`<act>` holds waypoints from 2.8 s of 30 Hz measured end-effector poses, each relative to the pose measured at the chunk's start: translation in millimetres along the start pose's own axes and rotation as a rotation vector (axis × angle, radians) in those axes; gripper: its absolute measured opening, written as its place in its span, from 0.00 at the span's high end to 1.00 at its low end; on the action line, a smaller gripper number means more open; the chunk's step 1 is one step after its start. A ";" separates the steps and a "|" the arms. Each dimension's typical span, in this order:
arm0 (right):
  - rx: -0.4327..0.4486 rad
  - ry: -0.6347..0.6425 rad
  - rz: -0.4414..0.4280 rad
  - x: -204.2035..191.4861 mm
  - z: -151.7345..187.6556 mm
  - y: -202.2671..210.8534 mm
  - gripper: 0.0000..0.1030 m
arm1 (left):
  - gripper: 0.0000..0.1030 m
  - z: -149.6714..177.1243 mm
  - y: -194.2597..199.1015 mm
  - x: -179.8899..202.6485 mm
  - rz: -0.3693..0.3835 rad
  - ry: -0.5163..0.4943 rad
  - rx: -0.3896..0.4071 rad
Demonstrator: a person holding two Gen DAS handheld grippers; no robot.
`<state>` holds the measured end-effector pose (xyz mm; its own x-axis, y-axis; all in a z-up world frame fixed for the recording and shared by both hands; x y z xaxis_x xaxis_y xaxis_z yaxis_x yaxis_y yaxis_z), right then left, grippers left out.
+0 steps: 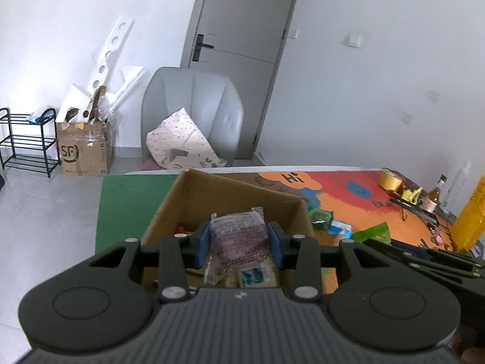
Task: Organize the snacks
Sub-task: 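Carry both packets over the box and open both tools to drop them, then move both tools back over the snack pile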
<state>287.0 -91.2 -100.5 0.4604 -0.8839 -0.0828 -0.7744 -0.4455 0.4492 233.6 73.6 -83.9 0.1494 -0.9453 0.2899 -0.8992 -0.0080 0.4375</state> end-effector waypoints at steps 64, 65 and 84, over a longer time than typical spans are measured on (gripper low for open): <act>-0.017 -0.111 0.147 58.5 15.3 15.1 0.07 | 0.16 20.6 0.9 46.9 0.065 -0.052 -0.041; -0.017 -0.115 0.150 61.4 16.3 16.3 0.07 | 0.16 21.4 0.1 51.1 0.072 -0.057 -0.043; -0.022 -0.188 0.216 126.2 34.4 28.5 0.07 | 0.16 38.2 -24.5 114.0 0.131 -0.127 -0.085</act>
<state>308.1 -220.4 -128.7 0.1961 -0.9697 -0.1455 -0.8353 -0.2429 0.4933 257.0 -46.5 -94.0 -0.0241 -0.9701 0.2417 -0.8690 0.1399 0.4747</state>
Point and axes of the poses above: each gripper's, at about its wrist camera, not at the fingertips, and y roughly against the way its jaws point, x to its right, z to its underside, the point moved 9 cm from there along -y, roughly the way its jaws point, and after that the axes turned 9 degrees about z, right-handed, at the moved point
